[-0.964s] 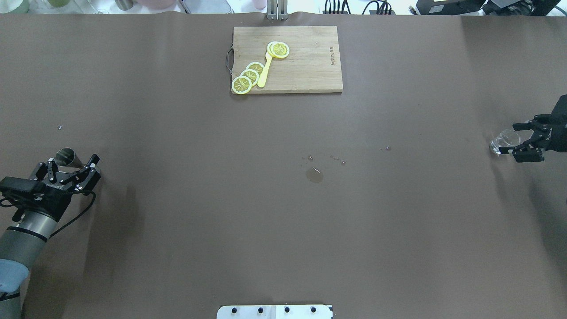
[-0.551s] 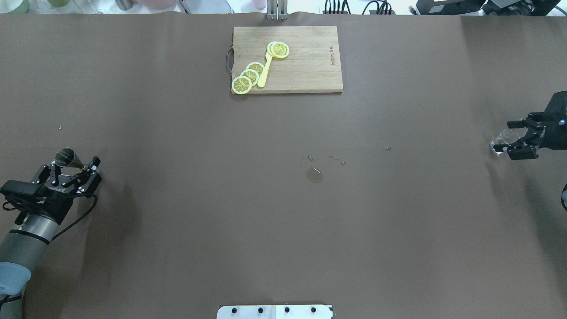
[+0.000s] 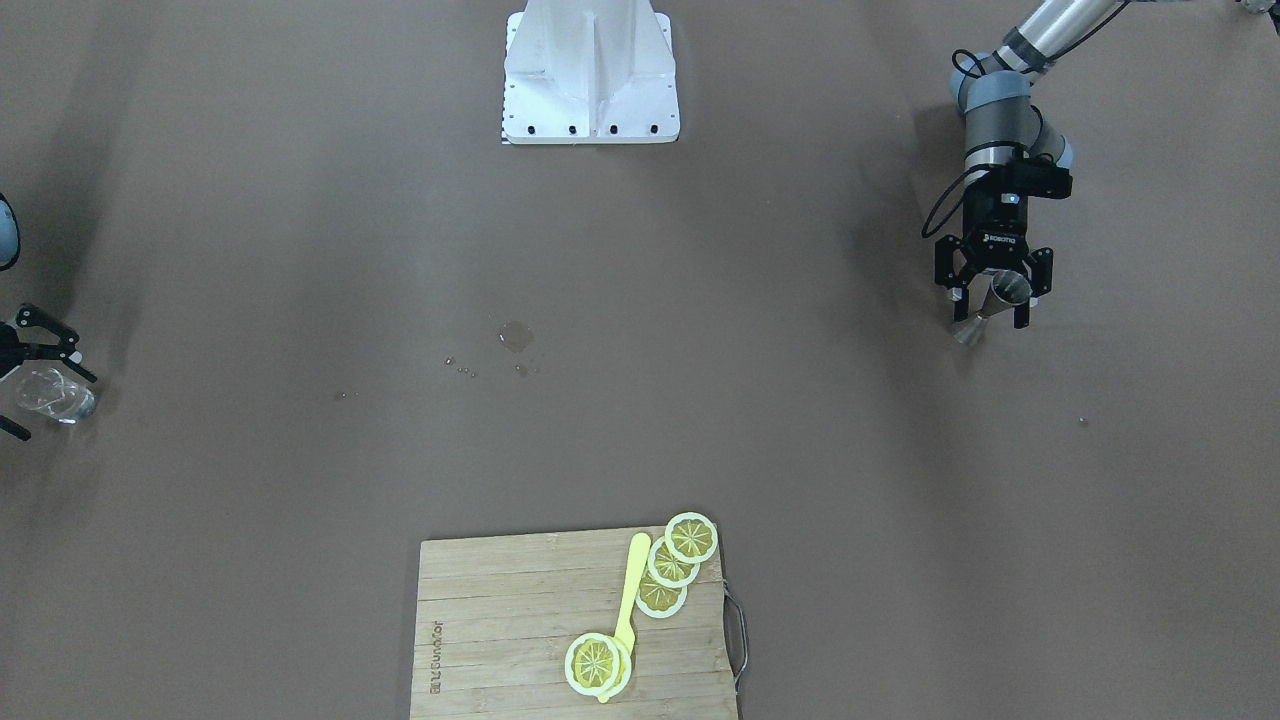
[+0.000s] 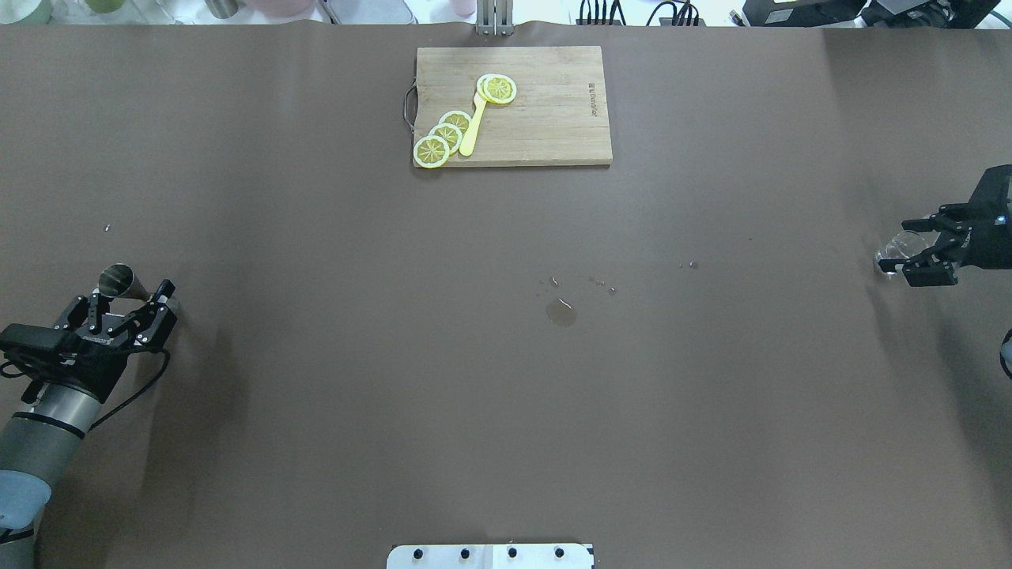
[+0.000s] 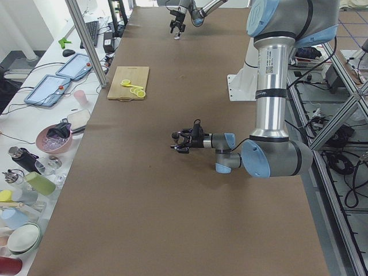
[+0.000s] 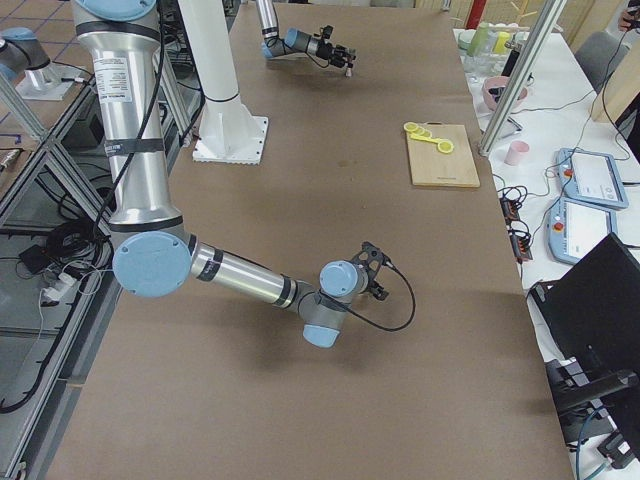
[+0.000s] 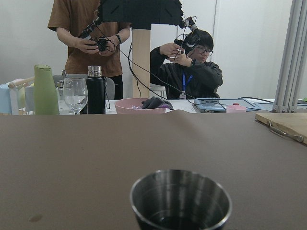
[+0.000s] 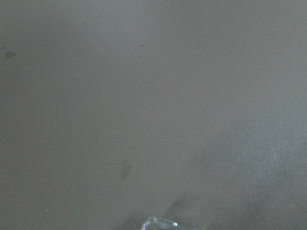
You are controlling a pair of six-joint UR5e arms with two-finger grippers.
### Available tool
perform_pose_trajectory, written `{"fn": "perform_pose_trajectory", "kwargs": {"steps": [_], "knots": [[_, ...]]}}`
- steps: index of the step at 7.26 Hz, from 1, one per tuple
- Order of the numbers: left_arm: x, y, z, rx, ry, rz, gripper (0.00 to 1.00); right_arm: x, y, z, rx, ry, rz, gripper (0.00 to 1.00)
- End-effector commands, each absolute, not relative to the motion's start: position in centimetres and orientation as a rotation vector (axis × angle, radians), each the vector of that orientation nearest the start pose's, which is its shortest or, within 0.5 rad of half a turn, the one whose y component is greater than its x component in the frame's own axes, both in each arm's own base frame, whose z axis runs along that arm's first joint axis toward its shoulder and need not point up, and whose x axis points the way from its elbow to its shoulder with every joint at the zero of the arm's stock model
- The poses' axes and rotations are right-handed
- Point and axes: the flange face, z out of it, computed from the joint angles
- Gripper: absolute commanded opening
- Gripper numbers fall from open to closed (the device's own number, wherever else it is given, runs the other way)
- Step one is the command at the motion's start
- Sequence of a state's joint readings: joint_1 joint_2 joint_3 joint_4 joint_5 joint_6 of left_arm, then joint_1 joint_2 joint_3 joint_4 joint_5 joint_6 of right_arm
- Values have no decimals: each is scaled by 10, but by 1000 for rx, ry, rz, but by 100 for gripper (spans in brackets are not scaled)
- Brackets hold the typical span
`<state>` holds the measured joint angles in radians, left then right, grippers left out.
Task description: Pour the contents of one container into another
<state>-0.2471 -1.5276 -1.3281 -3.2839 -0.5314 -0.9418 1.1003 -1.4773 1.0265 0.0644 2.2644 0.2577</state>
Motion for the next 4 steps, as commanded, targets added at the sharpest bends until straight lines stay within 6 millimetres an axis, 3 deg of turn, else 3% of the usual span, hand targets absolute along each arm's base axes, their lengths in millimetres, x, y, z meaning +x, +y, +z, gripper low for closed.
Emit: {"fn": "perform_pose_trajectory", "kwargs": {"steps": [1, 4], "knots": [[351, -315, 609, 1290, 784, -430, 82, -165, -477, 696, 845, -982, -593, 79], [353, -311, 609, 1287, 789, -424, 81, -165, -475, 696, 841, -991, -598, 75]]}}
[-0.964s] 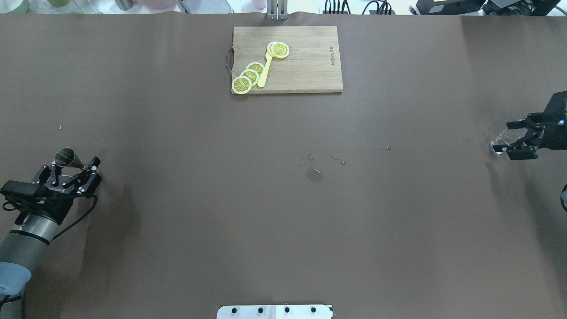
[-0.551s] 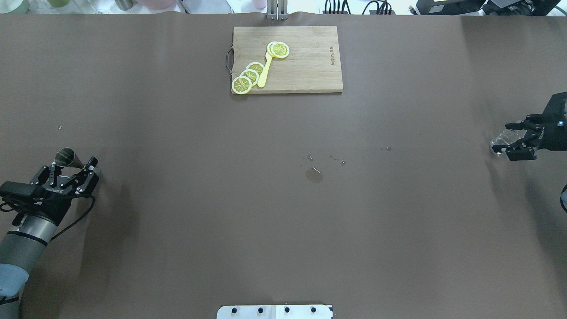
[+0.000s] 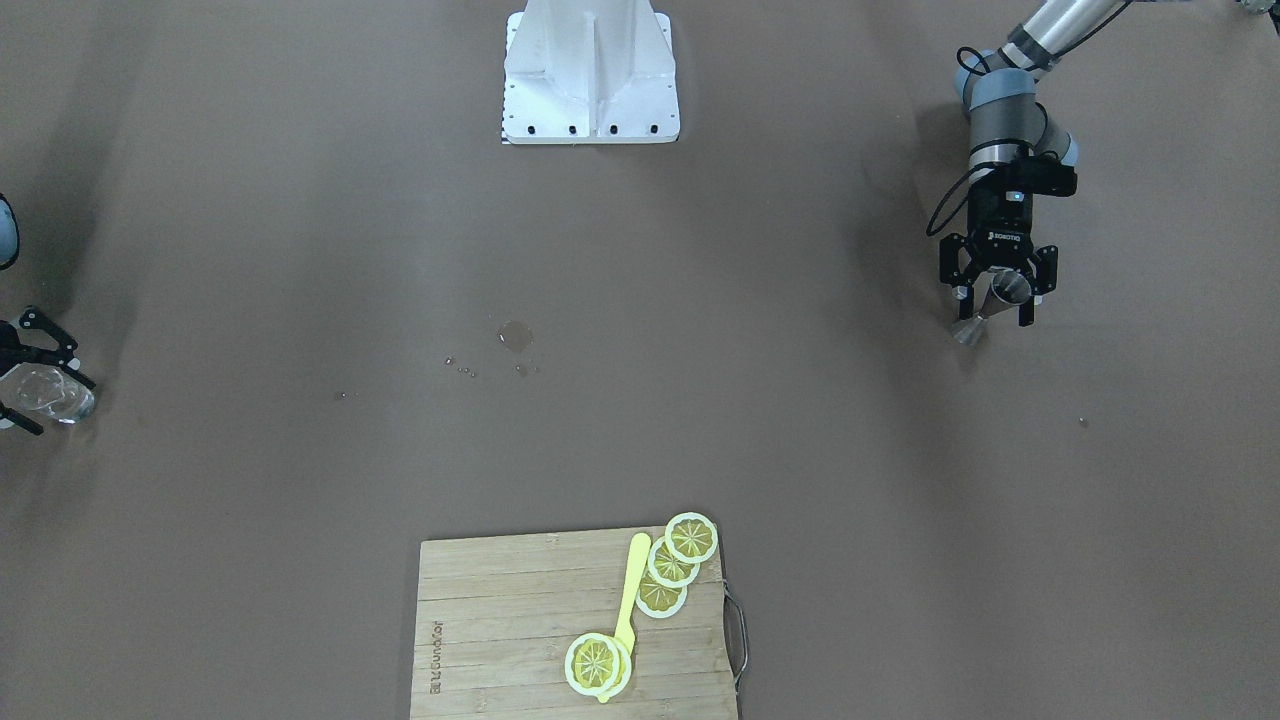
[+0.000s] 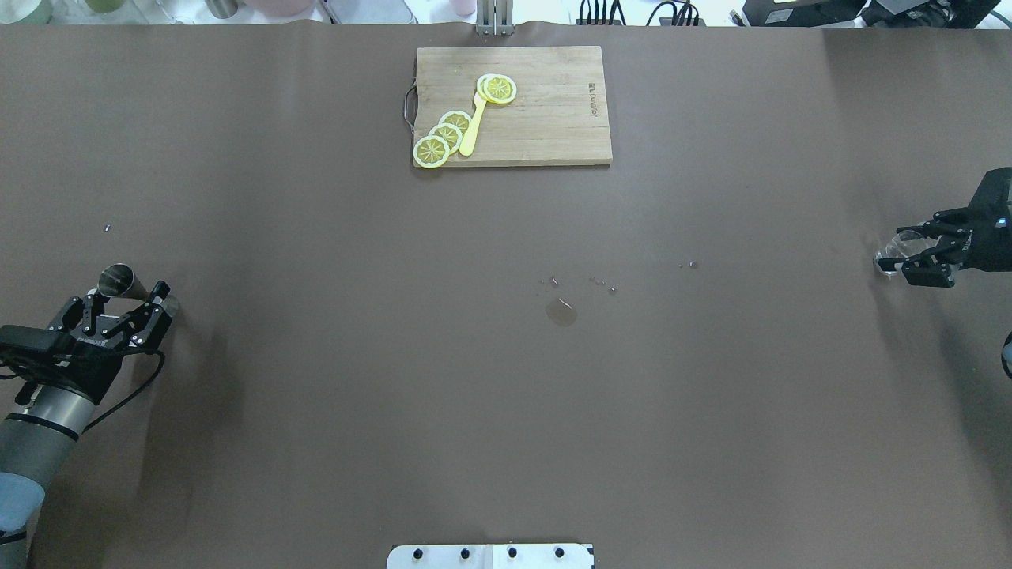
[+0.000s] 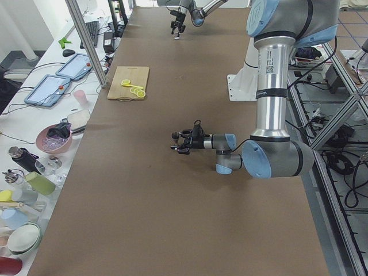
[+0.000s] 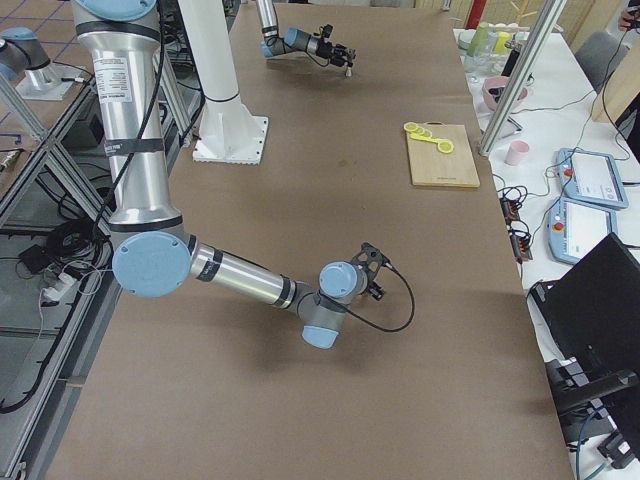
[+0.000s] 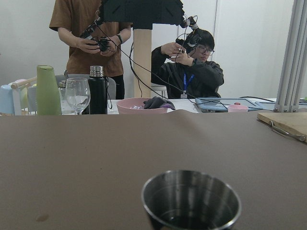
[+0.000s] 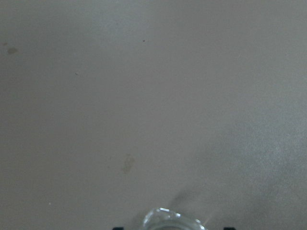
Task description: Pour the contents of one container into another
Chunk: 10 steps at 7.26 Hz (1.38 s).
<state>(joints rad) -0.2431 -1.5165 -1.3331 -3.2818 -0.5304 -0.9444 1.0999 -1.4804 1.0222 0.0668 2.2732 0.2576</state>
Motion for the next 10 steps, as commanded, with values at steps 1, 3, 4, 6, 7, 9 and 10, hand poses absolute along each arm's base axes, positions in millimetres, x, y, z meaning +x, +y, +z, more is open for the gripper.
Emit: {"fn": "perform_pose_trajectory", "kwargs": {"steps": [1, 3, 4, 6, 7, 9, 10], "knots": [[356, -305, 607, 1299, 782, -434, 82, -164, -473, 697, 841, -994, -600, 75], [339, -290, 608, 1304, 772, -426, 81, -161, -467, 698, 850, -1005, -602, 75], [340, -287, 608, 1302, 773, -421, 81, -161, -468, 695, 853, -1008, -600, 75], [343, -286, 607, 1301, 777, -420, 81, -160, -465, 698, 845, -1012, -602, 72], [346, -285, 606, 1300, 782, -419, 81, -160, -464, 699, 843, -1011, -601, 62], [354, -284, 605, 1297, 779, -409, 81, -159, -463, 698, 852, -1015, -604, 62], [355, -285, 605, 1297, 776, -408, 81, -158, -463, 698, 853, -1015, -603, 61]]}}
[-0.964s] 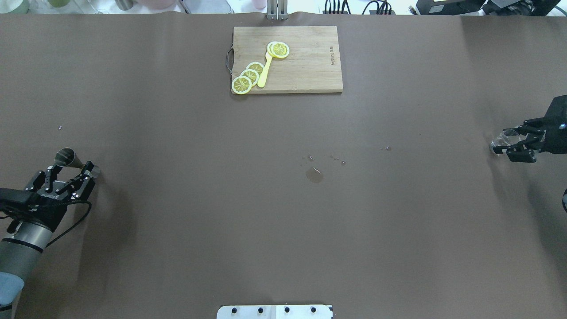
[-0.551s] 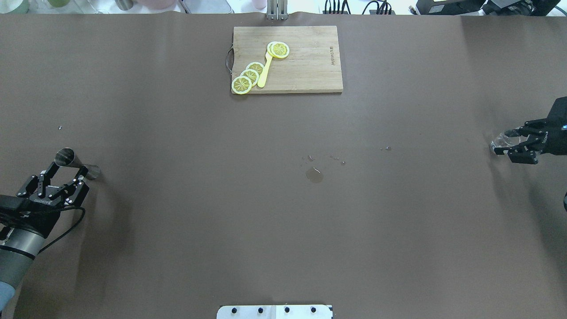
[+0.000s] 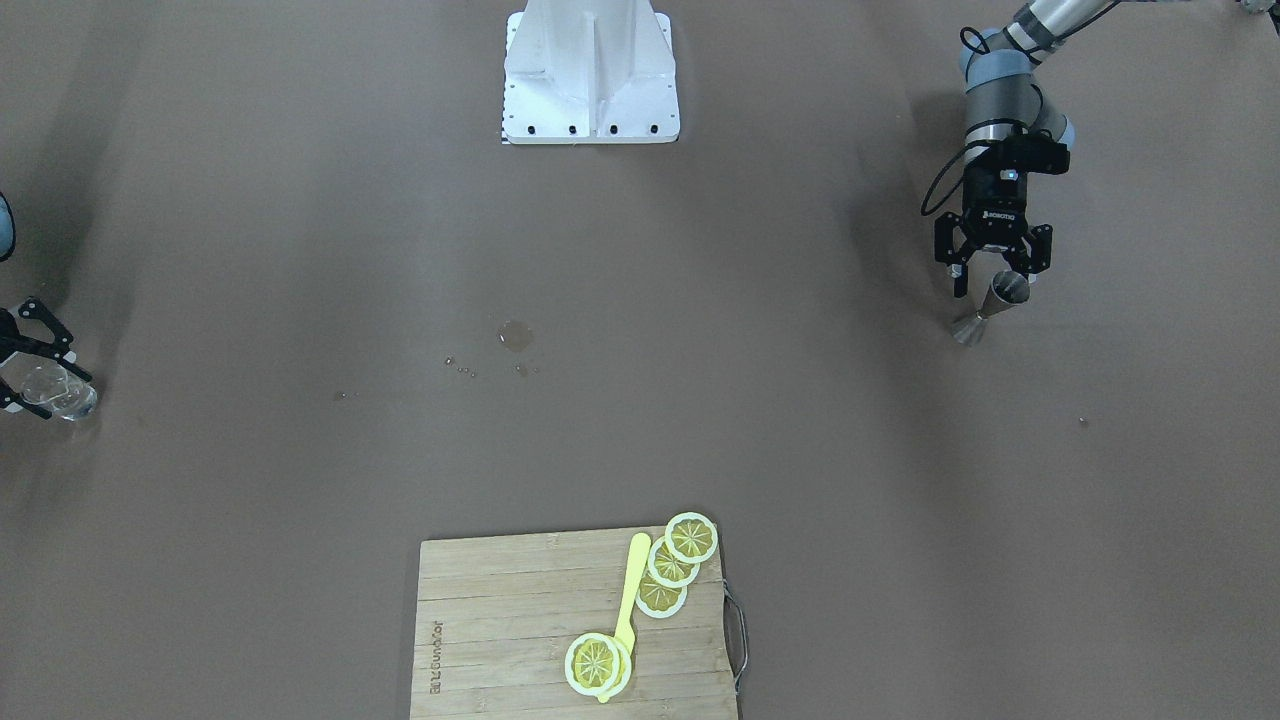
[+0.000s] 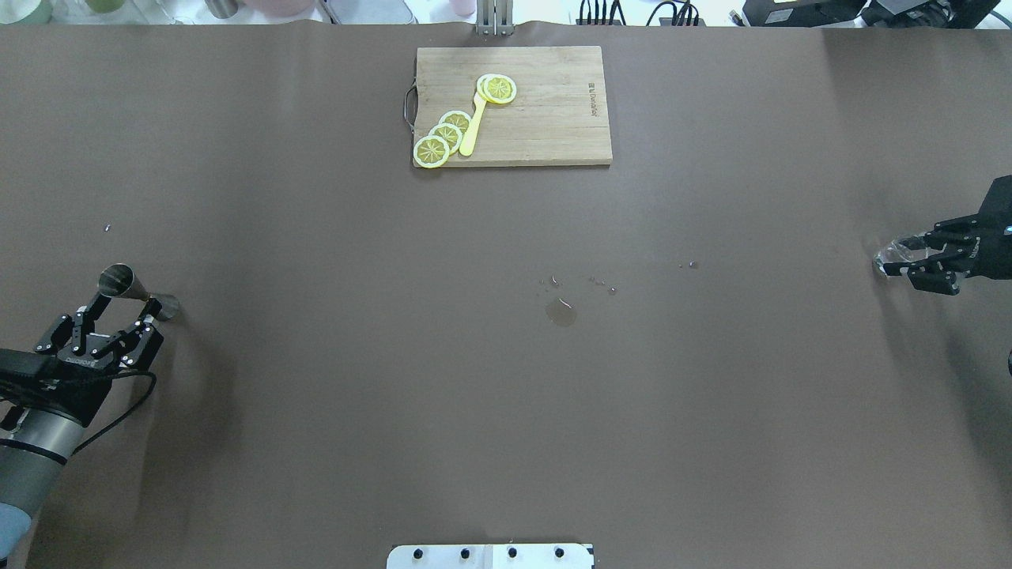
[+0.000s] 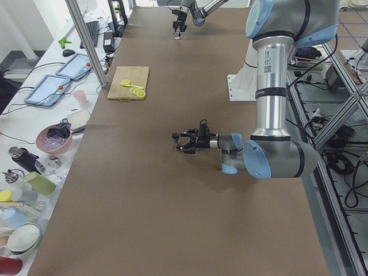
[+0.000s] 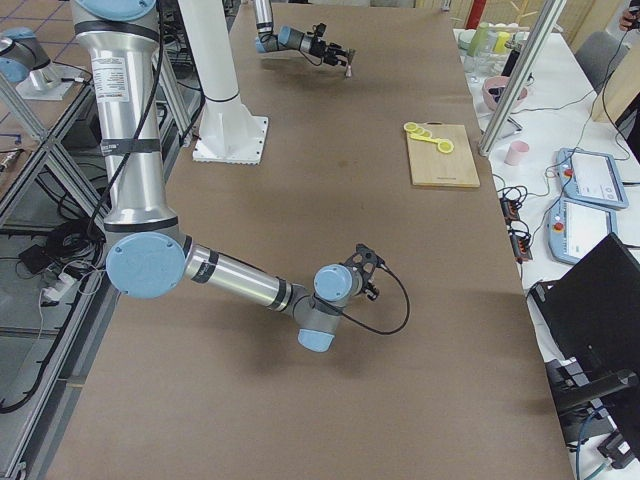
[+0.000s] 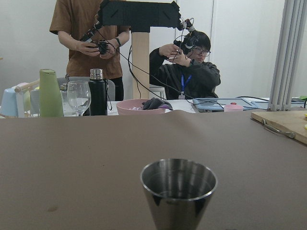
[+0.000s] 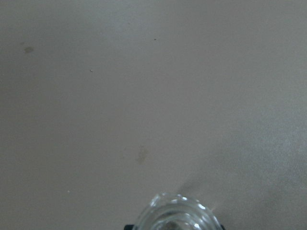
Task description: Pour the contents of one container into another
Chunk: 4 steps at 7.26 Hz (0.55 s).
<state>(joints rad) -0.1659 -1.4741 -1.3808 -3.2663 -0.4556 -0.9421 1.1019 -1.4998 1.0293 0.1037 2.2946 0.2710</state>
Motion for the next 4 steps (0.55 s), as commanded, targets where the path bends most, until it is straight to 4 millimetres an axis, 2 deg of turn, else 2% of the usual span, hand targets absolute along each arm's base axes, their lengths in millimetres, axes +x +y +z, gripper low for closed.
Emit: {"fn": "perform_pose_trajectory", "kwargs": {"steps": [1, 2, 3, 4], "knots": [[355, -285, 606, 1297, 774, -406, 80, -158, -463, 698, 855, -1014, -605, 47], [356, -284, 606, 1296, 776, -403, 78, -158, -463, 697, 856, -1016, -606, 30], [359, -283, 608, 1295, 771, -398, 78, -159, -463, 697, 857, -1016, -607, 23], [359, -283, 607, 1294, 775, -399, 78, -157, -463, 692, 874, -1019, -610, 0]]}}
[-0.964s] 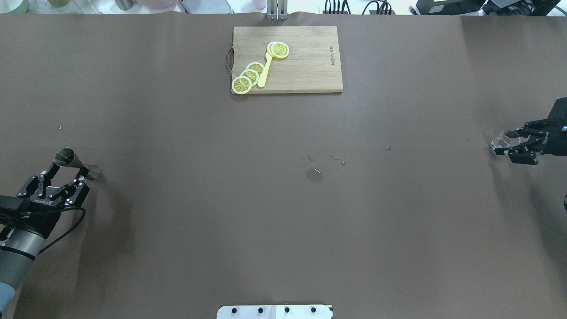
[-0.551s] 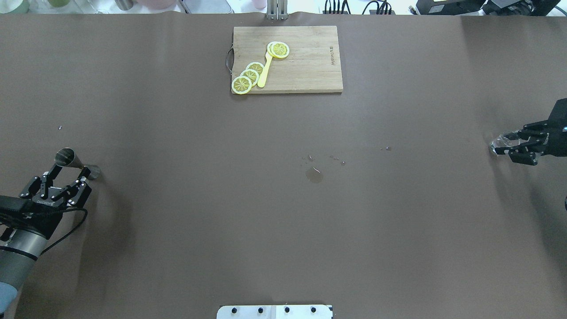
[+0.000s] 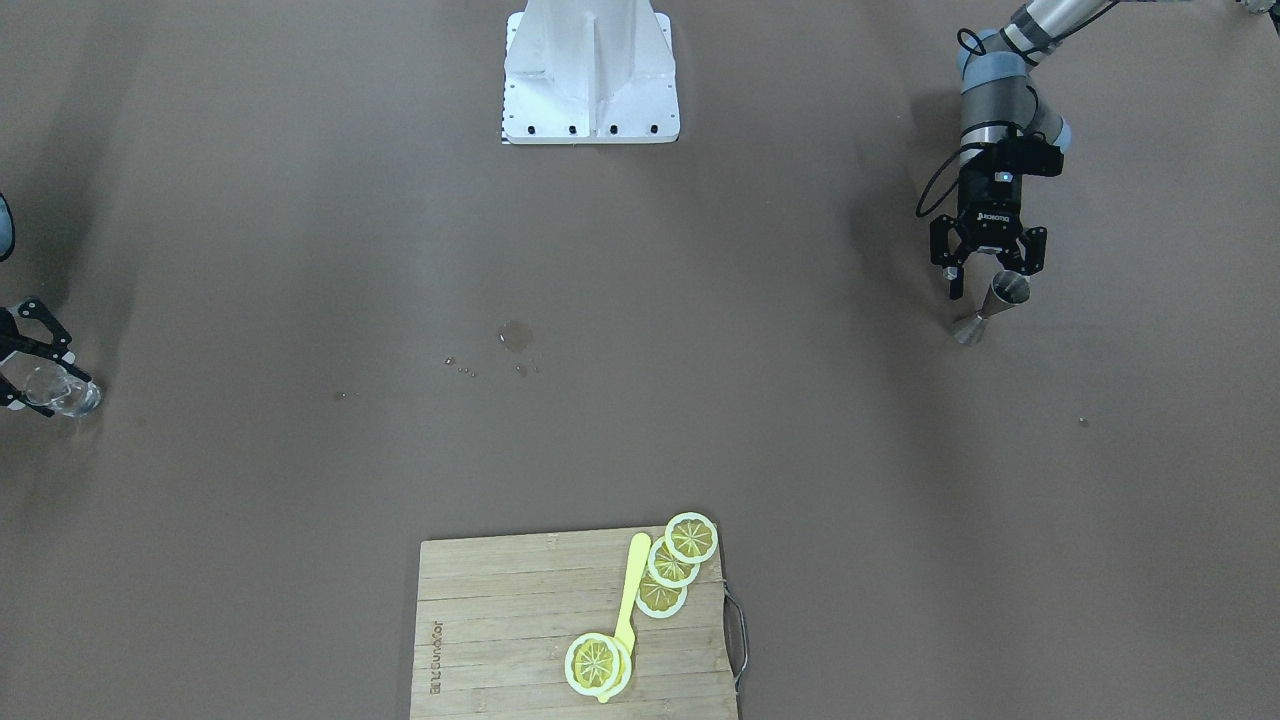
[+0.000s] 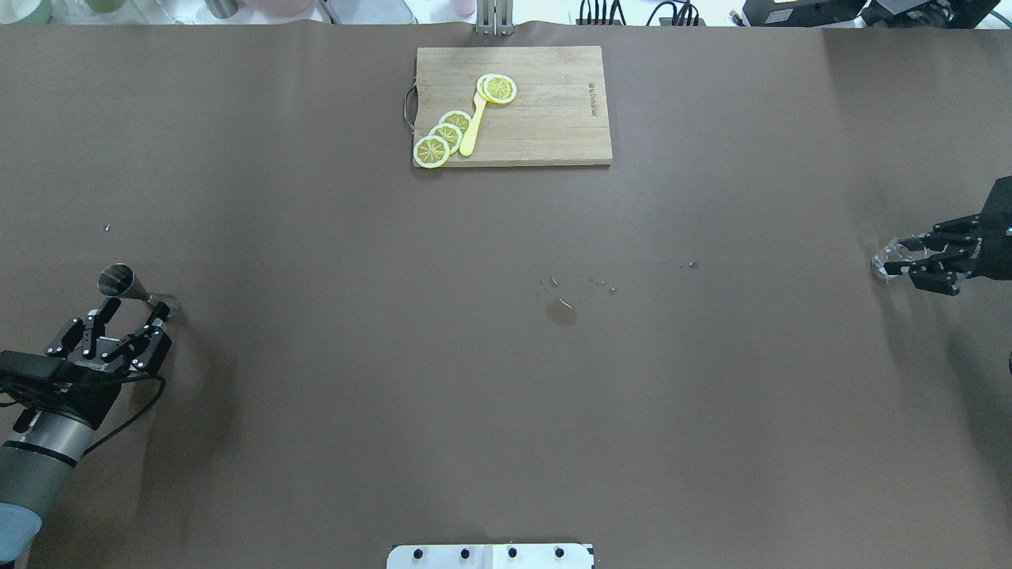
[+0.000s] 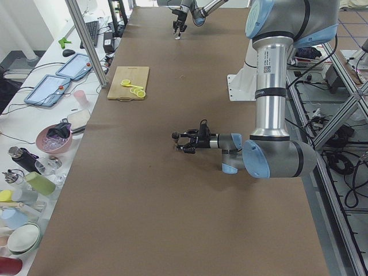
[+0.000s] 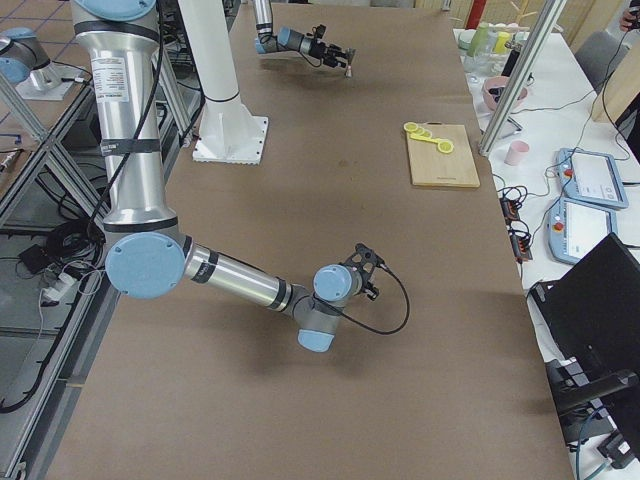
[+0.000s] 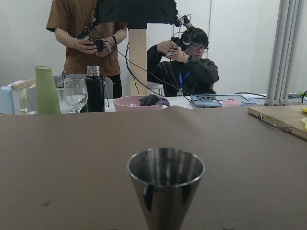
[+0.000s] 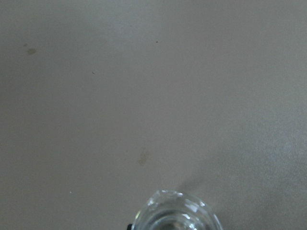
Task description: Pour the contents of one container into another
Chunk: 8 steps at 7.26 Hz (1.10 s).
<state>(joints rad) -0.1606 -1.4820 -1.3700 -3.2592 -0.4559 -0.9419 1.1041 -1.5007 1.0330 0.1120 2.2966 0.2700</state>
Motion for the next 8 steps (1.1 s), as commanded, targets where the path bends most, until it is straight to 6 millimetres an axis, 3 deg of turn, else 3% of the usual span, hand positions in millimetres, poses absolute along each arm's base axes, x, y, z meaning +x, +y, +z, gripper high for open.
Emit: {"fn": "perform_pose_trajectory", "kwargs": {"steps": [1, 5, 8], "knots": [[359, -283, 607, 1294, 778, -401, 78, -149, -463, 692, 867, -1034, -614, 0], [360, -285, 606, 1297, 776, -410, 79, -96, -476, 669, 883, -1089, -610, 0], [360, -289, 605, 1301, 771, -420, 79, -107, -505, 623, 891, -1110, -641, 0]]}}
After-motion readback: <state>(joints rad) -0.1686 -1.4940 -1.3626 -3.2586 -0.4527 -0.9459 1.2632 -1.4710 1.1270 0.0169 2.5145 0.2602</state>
